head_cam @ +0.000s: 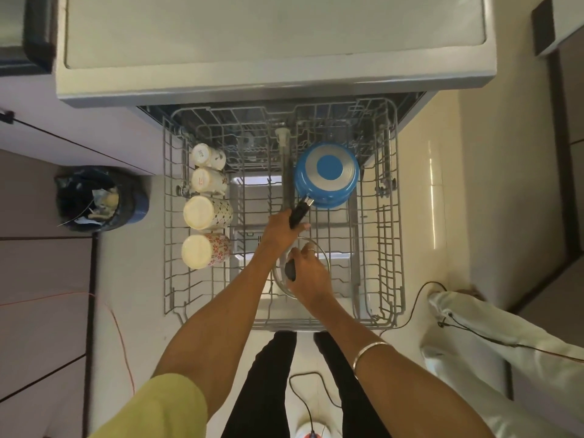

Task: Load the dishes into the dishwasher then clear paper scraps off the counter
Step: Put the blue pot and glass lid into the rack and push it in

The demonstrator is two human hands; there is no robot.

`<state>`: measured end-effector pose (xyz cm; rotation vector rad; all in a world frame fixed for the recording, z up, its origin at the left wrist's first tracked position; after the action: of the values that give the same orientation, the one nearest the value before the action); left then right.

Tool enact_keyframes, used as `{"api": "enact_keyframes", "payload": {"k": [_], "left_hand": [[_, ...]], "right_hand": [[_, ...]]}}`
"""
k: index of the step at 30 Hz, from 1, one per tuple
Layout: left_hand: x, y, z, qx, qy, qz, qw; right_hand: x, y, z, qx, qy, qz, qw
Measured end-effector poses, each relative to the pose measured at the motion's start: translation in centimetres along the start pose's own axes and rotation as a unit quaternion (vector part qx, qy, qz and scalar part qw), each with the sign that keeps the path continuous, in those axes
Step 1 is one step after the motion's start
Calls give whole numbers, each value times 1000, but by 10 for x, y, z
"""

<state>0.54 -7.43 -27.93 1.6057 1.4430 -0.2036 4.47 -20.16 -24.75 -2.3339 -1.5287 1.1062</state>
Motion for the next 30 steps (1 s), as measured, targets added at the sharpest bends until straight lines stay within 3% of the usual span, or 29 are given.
{"api": "enact_keyframes", "payload": {"k": [4,7,10,30], "left_hand": [[-13,8,-11,-26,34,31,999],[-31,14,-23,-9,84,88,993],[-52,9,-33,13,129,94,987],[-190,-44,-24,74,168,126,975]], "right_hand": [[-7,-6,-12,-20,-5,-11,1000],[-23,3,-22,-2,23,5,1000],[-43,11,-32,15,48,1,999],[-124,-12,-69,53,145,-51,987]]}}
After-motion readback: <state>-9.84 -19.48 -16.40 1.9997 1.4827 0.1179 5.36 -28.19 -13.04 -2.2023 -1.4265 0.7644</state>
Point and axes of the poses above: each hand's wrist, its own x-axis towards the middle knuckle, its own z-axis out of the palm, y = z × x, the point moved 6 cm from there along x, towards the middle knuckle, and after that the axes turned 2 degrees about x, right-handed, at the moved point
